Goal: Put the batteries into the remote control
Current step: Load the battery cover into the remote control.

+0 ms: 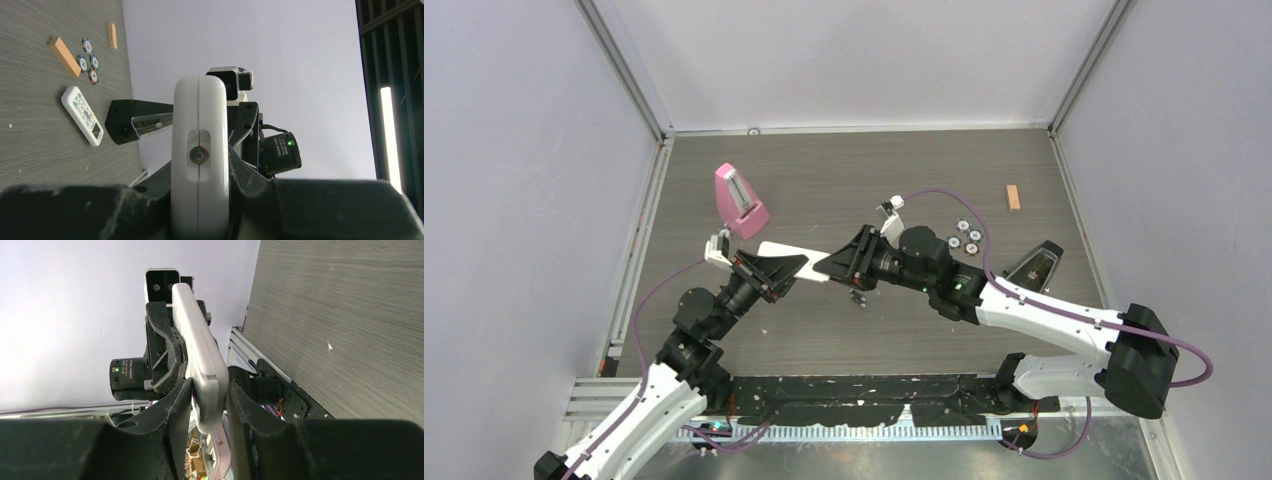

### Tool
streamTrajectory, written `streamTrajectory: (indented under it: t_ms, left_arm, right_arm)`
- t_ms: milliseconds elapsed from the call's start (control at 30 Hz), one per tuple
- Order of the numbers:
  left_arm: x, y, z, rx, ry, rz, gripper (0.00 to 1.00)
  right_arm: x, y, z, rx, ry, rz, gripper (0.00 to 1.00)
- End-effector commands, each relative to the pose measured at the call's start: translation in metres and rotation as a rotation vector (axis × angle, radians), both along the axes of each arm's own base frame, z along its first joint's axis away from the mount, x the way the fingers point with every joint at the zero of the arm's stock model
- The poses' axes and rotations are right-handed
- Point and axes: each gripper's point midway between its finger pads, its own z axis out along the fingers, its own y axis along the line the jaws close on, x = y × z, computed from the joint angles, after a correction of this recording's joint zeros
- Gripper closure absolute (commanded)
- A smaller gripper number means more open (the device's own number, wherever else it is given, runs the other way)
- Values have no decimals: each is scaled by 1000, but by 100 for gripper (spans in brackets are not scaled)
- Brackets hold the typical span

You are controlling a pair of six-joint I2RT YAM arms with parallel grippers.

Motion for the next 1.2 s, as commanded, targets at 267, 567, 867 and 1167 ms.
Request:
streamTrajectory:
  t_ms: [267, 567, 867, 1167]
  left_arm:
    - [-29, -1, 71, -156, -177, -113, 100]
    - [-29, 3, 66, -157, -170, -95, 100]
    - [-42, -11, 71, -108, -193, -204, 100]
    - [-44, -13, 66, -95, -191, -221, 100]
  right_arm:
    - [-3, 15, -17, 16, -49, 30, 78]
    - [-3, 13, -3, 49, -102, 26, 73]
    - [-7, 31, -3, 58, -97, 105, 73]
    - [-7, 33, -11, 12, -97, 110, 66]
